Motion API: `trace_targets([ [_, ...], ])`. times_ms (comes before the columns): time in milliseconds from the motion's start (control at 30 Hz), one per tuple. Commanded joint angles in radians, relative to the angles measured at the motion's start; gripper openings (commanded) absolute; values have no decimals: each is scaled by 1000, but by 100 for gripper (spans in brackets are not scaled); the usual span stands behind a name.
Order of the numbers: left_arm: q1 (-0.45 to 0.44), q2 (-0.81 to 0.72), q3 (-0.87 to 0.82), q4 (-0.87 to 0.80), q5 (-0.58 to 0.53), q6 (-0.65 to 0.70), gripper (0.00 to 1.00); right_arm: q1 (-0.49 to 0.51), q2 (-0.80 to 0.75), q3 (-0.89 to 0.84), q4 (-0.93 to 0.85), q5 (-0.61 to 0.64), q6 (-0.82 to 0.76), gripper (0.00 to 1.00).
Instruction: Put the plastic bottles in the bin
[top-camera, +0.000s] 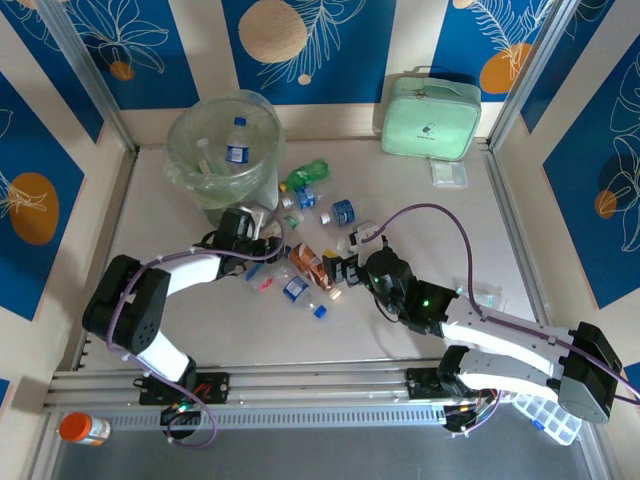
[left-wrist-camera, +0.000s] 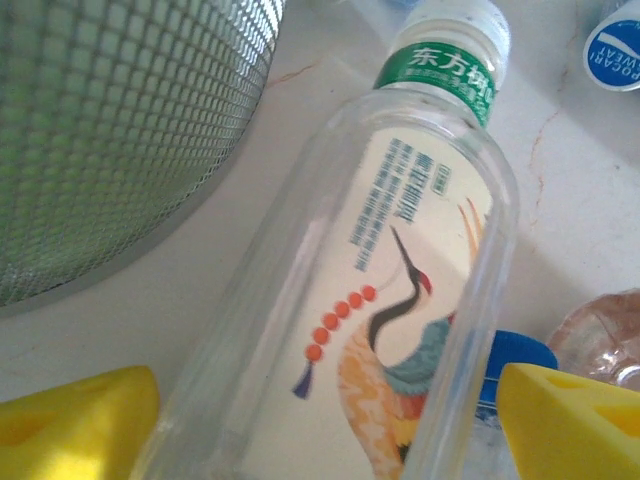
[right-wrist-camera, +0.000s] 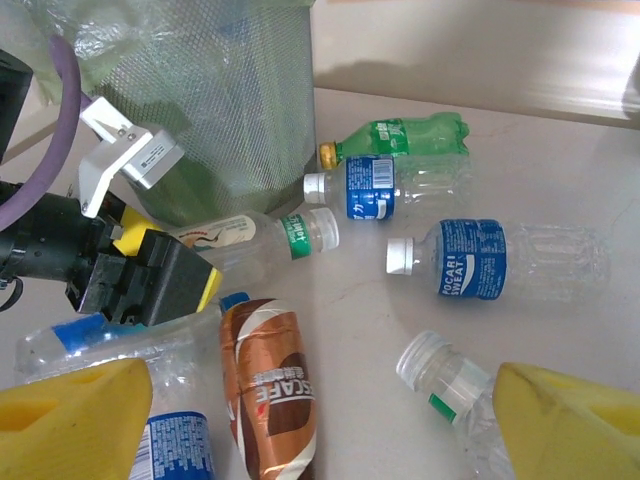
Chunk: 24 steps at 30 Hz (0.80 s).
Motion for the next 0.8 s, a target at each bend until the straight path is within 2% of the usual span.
trace_targets([
  [0,-13,2,23,-19,-54,46,80,-6,2,37,5,-10,16,89],
  [267,-24,-65,-9,6,-105,58,67,-7,14,42,4,-14,14,89],
  [767,-95,-305,-87,-72,-182,6,55,-13,8,38,3,-2,27,89],
])
